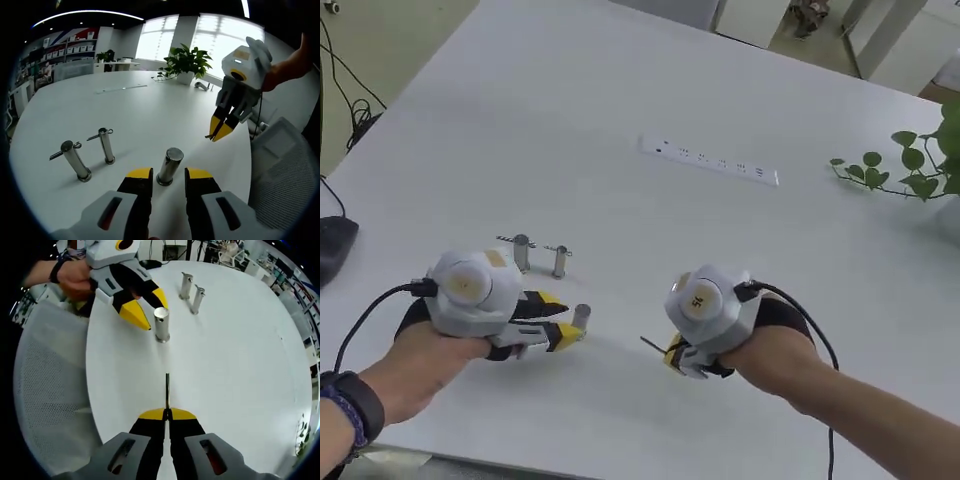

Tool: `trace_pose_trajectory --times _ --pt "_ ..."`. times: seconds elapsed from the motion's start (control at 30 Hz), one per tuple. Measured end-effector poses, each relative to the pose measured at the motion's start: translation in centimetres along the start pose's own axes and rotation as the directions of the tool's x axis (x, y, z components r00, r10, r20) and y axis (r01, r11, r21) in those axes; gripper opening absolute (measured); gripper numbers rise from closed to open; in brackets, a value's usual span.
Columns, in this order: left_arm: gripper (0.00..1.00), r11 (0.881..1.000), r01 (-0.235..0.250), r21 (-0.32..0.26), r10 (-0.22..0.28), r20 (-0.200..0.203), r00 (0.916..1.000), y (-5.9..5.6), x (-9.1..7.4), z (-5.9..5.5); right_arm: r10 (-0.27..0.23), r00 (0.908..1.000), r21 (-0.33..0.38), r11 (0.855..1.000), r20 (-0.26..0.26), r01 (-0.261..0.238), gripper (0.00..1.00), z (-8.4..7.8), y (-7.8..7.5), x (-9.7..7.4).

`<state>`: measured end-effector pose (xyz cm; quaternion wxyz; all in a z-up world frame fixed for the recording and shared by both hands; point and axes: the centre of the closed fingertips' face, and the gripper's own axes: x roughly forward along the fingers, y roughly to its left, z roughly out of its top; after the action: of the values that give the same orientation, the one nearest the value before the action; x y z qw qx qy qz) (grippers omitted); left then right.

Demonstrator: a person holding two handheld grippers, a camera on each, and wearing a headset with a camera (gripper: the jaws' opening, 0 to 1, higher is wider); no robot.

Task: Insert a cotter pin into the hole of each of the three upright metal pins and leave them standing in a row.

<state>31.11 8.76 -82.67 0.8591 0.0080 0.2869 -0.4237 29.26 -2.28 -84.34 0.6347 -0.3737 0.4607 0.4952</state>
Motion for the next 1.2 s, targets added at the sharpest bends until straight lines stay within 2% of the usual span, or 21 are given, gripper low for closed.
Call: trace_pose_trajectory --times 0.57,0.9,1.2 --pt "0.18 1.000 0.025 0.003 -0.025 -0.007 0.9997 -0.1 0.9 -0.2 0.008 0.9996 -0.003 1.000 0.028 -0.008 0.02 2.4 0.1 0.8" --pt "0.13 1.000 0.013 0.014 -0.013 -0.010 0.9999 0.2 1.4 -0.5 0.012 0.9992 0.000 1.000 0.039 -0.012 0.02 3.4 0.4 1.1" --pt "0.13 1.000 0.005 0.028 -0.005 -0.014 0.9999 0.1 1.5 -0.6 0.012 0.9985 0.005 1.000 0.054 -0.012 0.02 4.4 0.8 1.3"
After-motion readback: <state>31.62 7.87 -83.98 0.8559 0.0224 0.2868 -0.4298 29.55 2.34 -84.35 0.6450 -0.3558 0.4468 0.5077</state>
